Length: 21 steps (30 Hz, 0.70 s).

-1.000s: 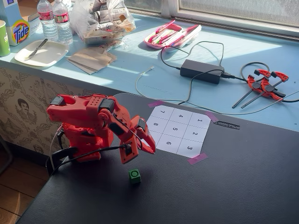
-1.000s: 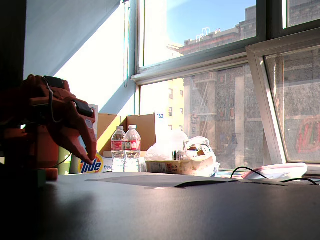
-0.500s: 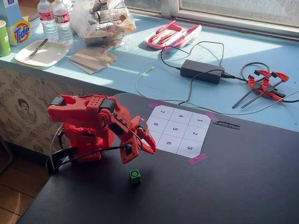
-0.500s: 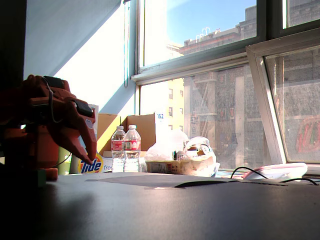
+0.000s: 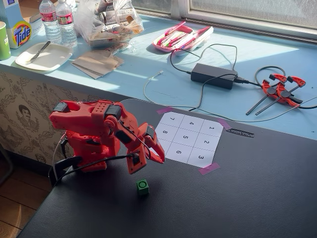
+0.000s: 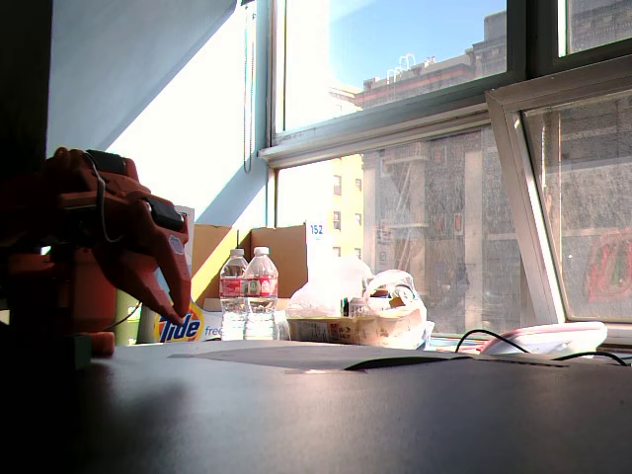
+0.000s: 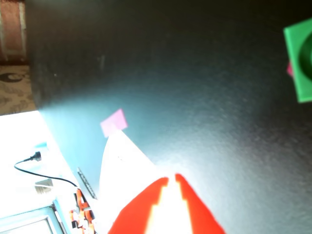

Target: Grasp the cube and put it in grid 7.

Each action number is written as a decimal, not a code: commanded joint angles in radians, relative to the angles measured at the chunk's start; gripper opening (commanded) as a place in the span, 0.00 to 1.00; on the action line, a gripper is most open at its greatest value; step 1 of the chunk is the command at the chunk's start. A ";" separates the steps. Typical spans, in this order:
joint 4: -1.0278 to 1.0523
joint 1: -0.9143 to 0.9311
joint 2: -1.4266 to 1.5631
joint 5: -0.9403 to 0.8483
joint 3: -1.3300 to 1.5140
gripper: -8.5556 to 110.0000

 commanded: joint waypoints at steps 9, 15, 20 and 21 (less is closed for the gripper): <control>0.003 -0.003 0.011 0.008 0.074 0.07; 0.003 0.000 0.011 0.012 0.074 0.07; 0.003 -0.002 0.011 0.012 0.074 0.07; 0.003 -0.002 0.011 0.014 0.074 0.07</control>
